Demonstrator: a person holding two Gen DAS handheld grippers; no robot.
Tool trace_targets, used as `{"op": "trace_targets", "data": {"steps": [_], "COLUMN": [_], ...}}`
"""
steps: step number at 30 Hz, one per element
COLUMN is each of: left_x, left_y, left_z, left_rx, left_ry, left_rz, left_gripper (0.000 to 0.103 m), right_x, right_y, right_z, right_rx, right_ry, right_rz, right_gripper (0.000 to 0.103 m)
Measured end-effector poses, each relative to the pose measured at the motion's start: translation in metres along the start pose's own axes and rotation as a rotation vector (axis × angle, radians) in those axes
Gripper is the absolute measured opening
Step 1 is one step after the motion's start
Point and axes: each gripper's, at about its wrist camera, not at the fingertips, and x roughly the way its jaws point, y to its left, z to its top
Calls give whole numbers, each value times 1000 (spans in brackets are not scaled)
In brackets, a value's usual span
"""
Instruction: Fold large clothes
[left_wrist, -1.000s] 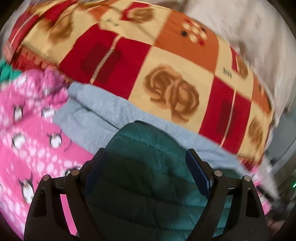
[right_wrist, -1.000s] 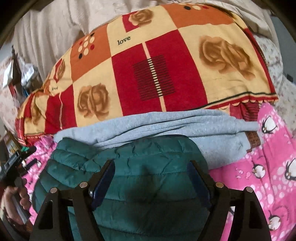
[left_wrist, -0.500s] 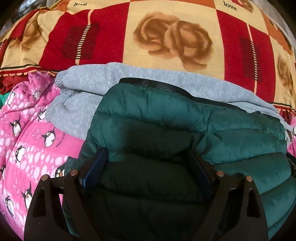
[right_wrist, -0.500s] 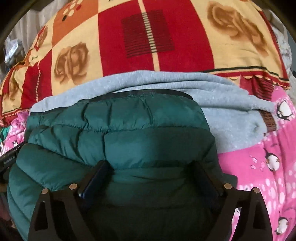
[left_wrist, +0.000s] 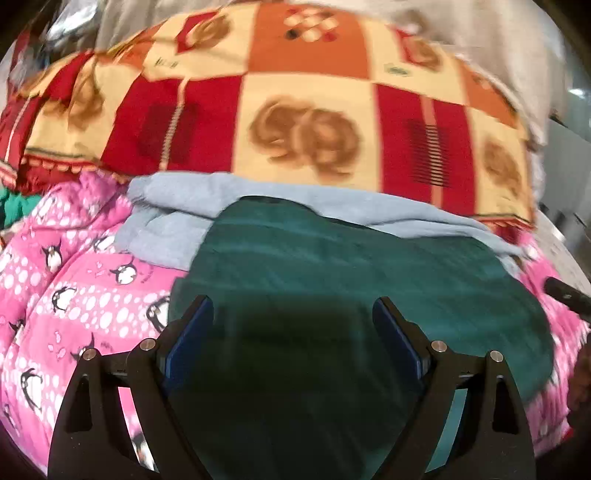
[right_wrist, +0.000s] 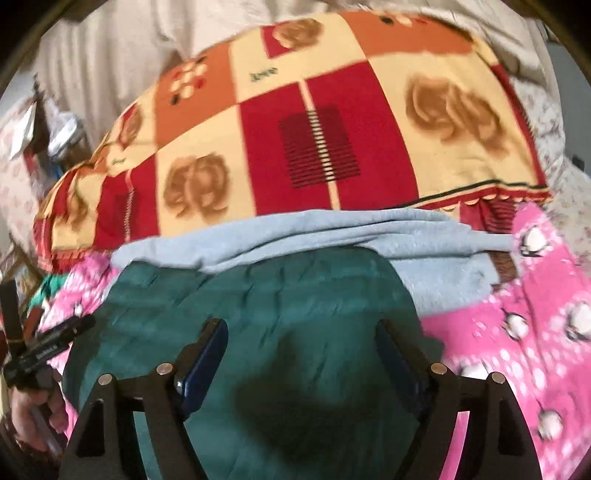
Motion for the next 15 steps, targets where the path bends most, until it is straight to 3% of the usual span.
{"op": "trace_targets", "data": {"steps": [2,4,7,9,10,11,12,15], "left_x": [-3,13,13,-6,-17,-28,-41,-49], "left_y": [-9,-12,-19,-13,-8,1,13,51], "left_z": [-14,-28,-29,-23,-23,-23,-26,-39], "left_rx": [22,33,81,58,43,23,-2,-75], "left_ry": [47,142,134,85,52,16,-18,-2], "left_rz": [-19,9,34,13,9,12,16,29], "left_gripper": [89,89,90,90,90,90,90,90], "right_x": [-3,21,36,39,33,23,9,-18], "right_y": [14,22,20,19,16,11,2,-28], "right_z": [-18,-37,-47,-44,-40,-38,-37,-42], "right_rx": [-56,-75,-67,-73,-57,-37,-9,63], "right_ry": [17,147,147,178,166,131,82,10], "right_rz": [-6,7,7,8,5,7,17,15], "right_gripper": [81,87,102,102,97,86,85,85]}}
